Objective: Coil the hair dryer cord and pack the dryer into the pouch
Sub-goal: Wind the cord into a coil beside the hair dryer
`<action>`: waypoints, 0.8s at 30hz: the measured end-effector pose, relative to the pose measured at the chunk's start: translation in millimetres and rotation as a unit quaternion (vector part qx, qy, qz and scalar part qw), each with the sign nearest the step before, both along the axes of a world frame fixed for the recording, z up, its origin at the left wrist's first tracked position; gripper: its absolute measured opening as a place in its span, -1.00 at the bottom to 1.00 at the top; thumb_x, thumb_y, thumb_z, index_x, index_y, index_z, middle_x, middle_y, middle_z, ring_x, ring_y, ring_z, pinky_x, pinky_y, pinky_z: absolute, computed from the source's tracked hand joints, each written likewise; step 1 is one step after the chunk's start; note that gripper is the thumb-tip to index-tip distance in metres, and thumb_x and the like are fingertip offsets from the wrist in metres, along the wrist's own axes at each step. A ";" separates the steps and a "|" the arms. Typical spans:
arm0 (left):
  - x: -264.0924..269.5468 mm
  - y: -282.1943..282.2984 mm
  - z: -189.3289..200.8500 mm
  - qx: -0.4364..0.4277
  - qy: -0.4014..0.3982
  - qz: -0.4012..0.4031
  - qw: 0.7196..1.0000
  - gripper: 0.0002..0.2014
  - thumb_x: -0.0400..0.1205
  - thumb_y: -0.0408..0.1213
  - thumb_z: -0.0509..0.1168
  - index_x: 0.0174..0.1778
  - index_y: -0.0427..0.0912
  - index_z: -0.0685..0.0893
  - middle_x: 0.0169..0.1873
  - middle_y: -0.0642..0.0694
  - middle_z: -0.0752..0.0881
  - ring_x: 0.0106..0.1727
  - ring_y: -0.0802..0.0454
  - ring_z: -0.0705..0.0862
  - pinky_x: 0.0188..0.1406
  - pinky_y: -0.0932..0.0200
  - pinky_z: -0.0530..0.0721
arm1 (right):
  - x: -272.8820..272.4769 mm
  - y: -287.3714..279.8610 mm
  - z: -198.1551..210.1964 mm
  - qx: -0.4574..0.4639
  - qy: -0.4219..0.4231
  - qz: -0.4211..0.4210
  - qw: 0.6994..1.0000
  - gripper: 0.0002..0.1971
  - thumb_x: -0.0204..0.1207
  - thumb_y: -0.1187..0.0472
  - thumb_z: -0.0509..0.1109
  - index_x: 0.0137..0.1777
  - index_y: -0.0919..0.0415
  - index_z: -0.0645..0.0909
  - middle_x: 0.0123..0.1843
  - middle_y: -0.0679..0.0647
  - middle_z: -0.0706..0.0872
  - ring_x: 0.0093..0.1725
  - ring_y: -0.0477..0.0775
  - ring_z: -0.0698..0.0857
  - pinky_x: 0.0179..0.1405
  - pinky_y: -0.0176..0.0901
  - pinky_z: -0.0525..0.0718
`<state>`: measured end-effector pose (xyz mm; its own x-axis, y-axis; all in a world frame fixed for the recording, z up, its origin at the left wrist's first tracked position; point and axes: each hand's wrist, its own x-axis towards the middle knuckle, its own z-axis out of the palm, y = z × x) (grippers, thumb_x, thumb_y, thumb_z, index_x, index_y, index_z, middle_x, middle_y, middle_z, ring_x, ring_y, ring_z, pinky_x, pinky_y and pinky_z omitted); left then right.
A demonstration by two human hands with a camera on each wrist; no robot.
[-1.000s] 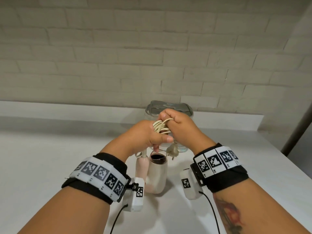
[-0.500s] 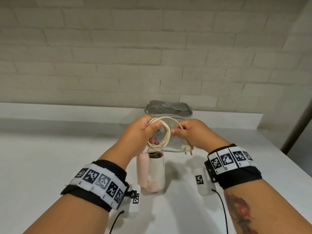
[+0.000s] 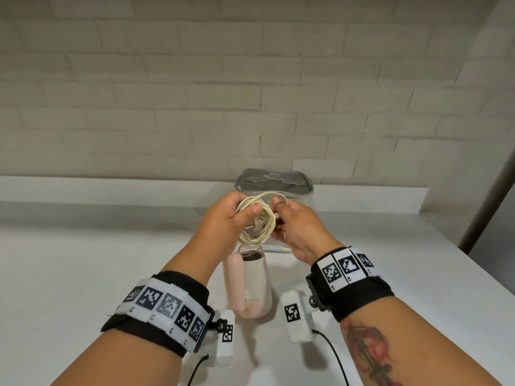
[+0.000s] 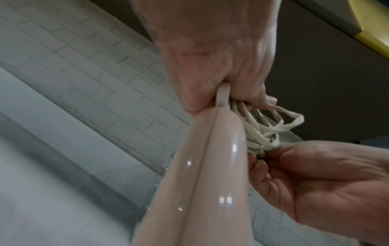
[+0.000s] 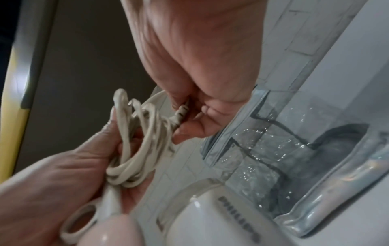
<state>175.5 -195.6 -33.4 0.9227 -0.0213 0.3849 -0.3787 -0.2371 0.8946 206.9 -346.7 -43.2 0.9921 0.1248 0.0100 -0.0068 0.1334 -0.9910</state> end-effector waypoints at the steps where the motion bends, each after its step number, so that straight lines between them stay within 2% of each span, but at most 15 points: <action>1: 0.6 1.3 -0.9 0.013 -0.009 0.012 1.000 -0.94 0.61 -0.17 0.37 -0.18 0.03 0.65 -0.28 0.07 0.74 -0.30 0.21 0.68 -0.18 0.14 0.64 | -0.1 -0.6 -1.8 -0.009 0.000 0.002 1.000 -0.77 0.67 0.04 0.23 -0.02 0.18 0.62 -0.26 0.14 0.72 -0.39 0.02 0.65 -0.41 -0.19 0.62; 3: 1.8 3.8 -1.8 0.027 -0.016 0.031 0.999 -0.91 0.64 -0.11 0.33 -0.18 0.05 0.63 -0.29 0.11 0.70 -0.34 0.33 0.63 -0.22 0.21 0.56 | -1.6 -1.2 -2.5 -0.008 0.002 0.009 1.000 -0.79 0.67 0.06 0.24 -0.05 0.16 0.61 -0.33 0.07 0.70 -0.50 -0.08 0.60 -0.49 -0.25 0.55; 5: 1.4 2.9 -0.7 0.029 -0.016 0.030 0.999 -0.89 0.65 -0.09 0.30 -0.19 0.05 0.61 -0.31 0.11 0.69 -0.34 0.28 0.62 -0.23 0.20 0.53 | -3.7 -1.0 -0.7 0.030 0.016 0.026 0.999 -0.81 0.68 0.08 0.24 -0.03 0.17 0.61 -0.34 0.08 0.68 -0.52 -0.09 0.58 -0.55 -0.30 0.55; 7: 1.3 0.3 1.3 0.029 -0.014 0.022 0.999 -0.88 0.67 -0.11 0.27 -0.17 0.03 0.62 -0.32 0.09 0.69 -0.35 0.24 0.62 -0.26 0.25 0.54 | -6.3 -1.6 0.3 0.080 0.033 0.052 0.995 -0.79 0.67 0.08 0.26 0.10 0.20 0.62 -0.31 0.09 0.68 -0.45 -0.05 0.58 -0.55 -0.32 0.57; 9: -1.3 -1.9 4.2 0.013 0.004 0.003 1.000 -0.86 0.69 -0.14 0.25 -0.16 -0.01 0.63 -0.36 0.10 0.68 -0.39 0.26 0.60 -0.37 0.34 0.53 | -8.7 -3.2 -1.6 0.123 0.045 0.077 0.988 -0.75 0.62 0.06 0.30 0.16 0.19 0.65 -0.22 0.11 0.70 -0.33 0.00 0.60 -0.42 -0.27 0.60; 10: -1.7 -2.0 4.4 -0.013 0.026 -0.022 0.999 -0.85 0.70 -0.16 0.24 -0.16 -0.02 0.65 -0.37 0.08 0.70 -0.37 0.21 0.62 -0.37 0.33 0.56 | -9.7 -3.9 -3.1 0.144 0.047 0.091 0.984 -0.72 0.58 0.04 0.33 0.17 0.19 0.67 -0.15 0.15 0.71 -0.25 0.04 0.62 -0.32 -0.23 0.64; 12: -3.3 -2.7 5.3 -0.082 0.091 -0.081 0.989 -0.84 0.70 -0.18 0.23 -0.13 -0.05 0.69 -0.33 0.00 0.77 -0.31 0.08 0.69 -0.29 0.19 0.65 | -10.7 -3.6 -5.3 0.192 0.053 0.117 0.973 -0.64 0.53 0.05 0.36 0.24 0.24 0.65 -0.01 0.22 0.72 -0.09 0.12 0.68 -0.12 -0.12 0.74; 14: -4.1 -3.8 4.6 -0.123 0.117 -0.097 0.981 -0.85 0.70 -0.20 0.24 -0.06 -0.07 0.71 -0.28 -0.05 0.80 -0.27 0.03 0.73 -0.24 0.11 0.71 | -11.5 -0.6 -2.6 0.217 0.051 0.133 0.966 -0.57 0.55 0.07 0.34 0.32 0.32 0.59 0.07 0.26 0.72 0.00 0.17 0.70 0.02 -0.01 0.75; 17: 0.8 -7.2 3.2 -0.114 0.078 -0.033 0.990 -0.88 0.70 -0.21 0.25 -0.07 -0.10 0.67 -0.24 -0.10 0.79 -0.23 -0.01 0.72 -0.24 0.08 0.69 | -12.7 4.4 5.0 0.201 0.047 0.131 0.970 -0.53 0.67 0.00 0.19 0.34 0.38 0.57 0.10 0.30 0.73 -0.02 0.19 0.73 0.08 0.07 0.73; 19: 3.4 -10.8 3.1 -0.070 0.047 0.017 0.996 -0.90 0.68 -0.18 0.27 -0.12 -0.07 0.62 -0.23 -0.10 0.76 -0.21 -0.03 0.69 -0.20 0.01 0.67 | -15.8 6.0 9.8 0.182 0.040 0.129 0.974 -0.51 0.70 -0.03 0.11 0.40 0.35 0.53 0.18 0.31 0.71 0.07 0.21 0.72 0.16 0.11 0.69; 22: 3.7 -16.1 5.2 -0.031 0.026 0.050 0.998 -0.92 0.66 -0.14 0.29 -0.15 0.01 0.59 -0.23 -0.07 0.74 -0.21 0.00 0.69 -0.24 0.04 0.67 | -17.7 6.1 7.7 0.159 -0.012 0.108 0.981 -0.54 0.64 0.06 0.27 0.50 0.15 0.38 0.19 0.13 0.72 0.10 0.06 0.73 0.10 -0.01 0.72; 24: 3.7 -17.5 8.0 -0.044 0.037 0.055 0.997 -0.92 0.67 -0.15 0.27 -0.12 -0.02 0.63 -0.22 -0.07 0.75 -0.22 0.02 0.69 -0.28 0.13 0.63 | -17.0 4.5 2.0 0.073 -0.065 0.106 0.990 -0.34 0.49 0.03 0.43 0.56 -0.07 0.25 0.28 0.03 0.69 0.19 -0.03 0.72 0.19 -0.07 0.68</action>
